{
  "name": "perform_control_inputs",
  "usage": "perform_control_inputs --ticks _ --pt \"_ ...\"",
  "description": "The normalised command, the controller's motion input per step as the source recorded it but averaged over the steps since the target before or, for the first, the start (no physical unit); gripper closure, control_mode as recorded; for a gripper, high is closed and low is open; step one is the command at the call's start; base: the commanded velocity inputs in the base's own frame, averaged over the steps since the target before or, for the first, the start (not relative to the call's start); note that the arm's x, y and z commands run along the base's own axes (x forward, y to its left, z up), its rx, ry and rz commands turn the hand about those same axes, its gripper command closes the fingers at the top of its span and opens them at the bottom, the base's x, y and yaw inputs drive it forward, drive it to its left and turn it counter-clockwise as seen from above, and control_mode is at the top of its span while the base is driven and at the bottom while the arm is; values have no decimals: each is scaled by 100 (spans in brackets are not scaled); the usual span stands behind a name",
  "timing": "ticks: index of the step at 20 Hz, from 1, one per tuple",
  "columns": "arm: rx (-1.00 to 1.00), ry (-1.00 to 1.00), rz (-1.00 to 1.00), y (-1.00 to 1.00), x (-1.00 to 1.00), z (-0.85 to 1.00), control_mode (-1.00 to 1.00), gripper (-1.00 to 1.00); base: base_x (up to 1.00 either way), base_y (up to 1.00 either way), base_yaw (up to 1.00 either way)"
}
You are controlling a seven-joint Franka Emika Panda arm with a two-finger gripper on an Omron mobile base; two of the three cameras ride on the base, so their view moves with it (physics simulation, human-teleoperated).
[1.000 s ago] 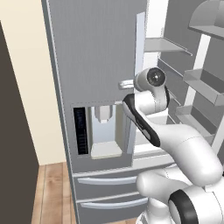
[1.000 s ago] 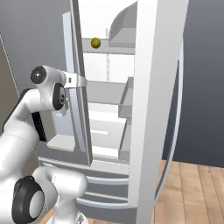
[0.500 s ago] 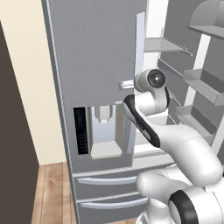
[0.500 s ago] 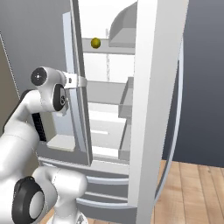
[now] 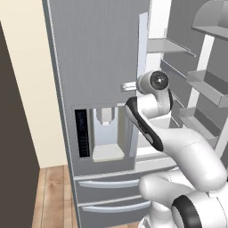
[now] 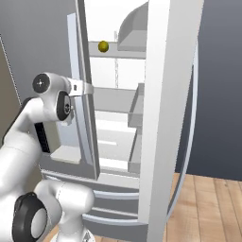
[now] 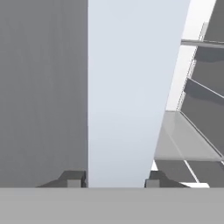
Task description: Retrieve a lemon from the fridge and place it on the cutting board with the fish.
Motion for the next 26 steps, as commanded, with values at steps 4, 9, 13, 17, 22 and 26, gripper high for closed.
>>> perform_control_inputs --ticks 4,9,13,17,22,26 --pt "0 0 -7 17 -27 0 -100 100 0 0 0" --pt "0 0 -4 31 -38 0 -100 100 0 0 0" --pt "-1 1 -4 47 -47 0 -100 100 0 0 0" --pt "-3 5 -5 54 -49 0 -100 100 0 0 0" --pt "-7 6 -5 69 -50 0 -100 100 0 0 0" --pt "-8 9 -7 79 -49 0 -100 100 0 0 0"
